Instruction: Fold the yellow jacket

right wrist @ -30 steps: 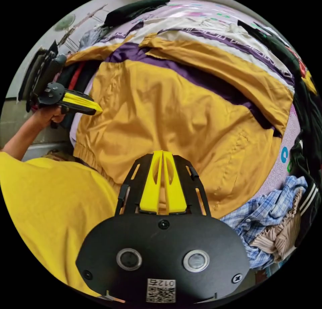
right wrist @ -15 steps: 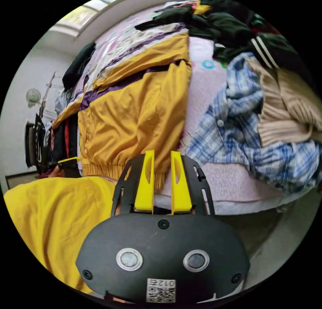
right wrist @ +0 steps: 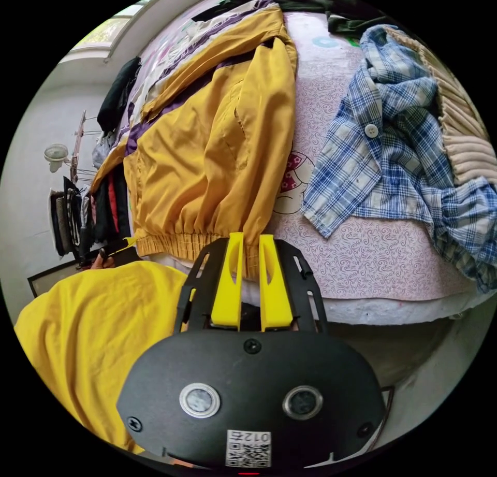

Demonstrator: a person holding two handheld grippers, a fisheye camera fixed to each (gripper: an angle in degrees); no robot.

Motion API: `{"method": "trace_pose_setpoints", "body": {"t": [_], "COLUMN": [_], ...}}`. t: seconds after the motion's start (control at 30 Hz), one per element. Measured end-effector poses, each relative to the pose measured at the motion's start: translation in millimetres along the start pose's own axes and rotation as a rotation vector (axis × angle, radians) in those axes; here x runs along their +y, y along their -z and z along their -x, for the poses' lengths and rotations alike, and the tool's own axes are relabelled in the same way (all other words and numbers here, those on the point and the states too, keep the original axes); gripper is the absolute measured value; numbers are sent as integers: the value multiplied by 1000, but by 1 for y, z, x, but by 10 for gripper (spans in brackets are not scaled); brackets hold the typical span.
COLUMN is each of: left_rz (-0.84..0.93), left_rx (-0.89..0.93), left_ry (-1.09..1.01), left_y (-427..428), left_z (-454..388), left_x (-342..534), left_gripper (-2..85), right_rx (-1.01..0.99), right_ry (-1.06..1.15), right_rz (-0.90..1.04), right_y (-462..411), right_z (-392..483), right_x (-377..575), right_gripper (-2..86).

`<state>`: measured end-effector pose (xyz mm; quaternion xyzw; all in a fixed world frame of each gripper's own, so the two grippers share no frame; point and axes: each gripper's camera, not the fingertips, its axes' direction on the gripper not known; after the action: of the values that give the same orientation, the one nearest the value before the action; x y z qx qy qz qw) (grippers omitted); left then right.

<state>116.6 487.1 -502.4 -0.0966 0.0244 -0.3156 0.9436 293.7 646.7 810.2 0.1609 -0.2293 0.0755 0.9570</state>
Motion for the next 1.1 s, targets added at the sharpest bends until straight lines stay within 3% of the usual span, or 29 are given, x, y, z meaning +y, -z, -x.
{"method": "trace_pose_setpoints", "body": {"t": [0.3, 0.6, 0.77, 0.97, 1.1], "left_rz": [34, -13, -87, -495, -797], "left_rx": [40, 355, 363, 218, 172], "left_ry": [2, 22, -56, -39, 280], "left_y": [-54, -98, -110, 10, 117], "left_z": [45, 147, 162, 206, 309], "left_x": [7, 50, 77, 106, 117], "left_gripper": [69, 53, 48, 56, 74], "right_rx": [-44, -17, 55, 177, 336], "right_ry": [70, 70, 43, 48, 43], "right_rz": [45, 86, 106, 105, -14], "right_y": [7, -6, -25, -20, -2], "right_z": [0, 6, 15, 38, 62], "right_x": [0, 6, 1, -2, -5], "right_gripper": [25, 27, 46, 68, 41]}}
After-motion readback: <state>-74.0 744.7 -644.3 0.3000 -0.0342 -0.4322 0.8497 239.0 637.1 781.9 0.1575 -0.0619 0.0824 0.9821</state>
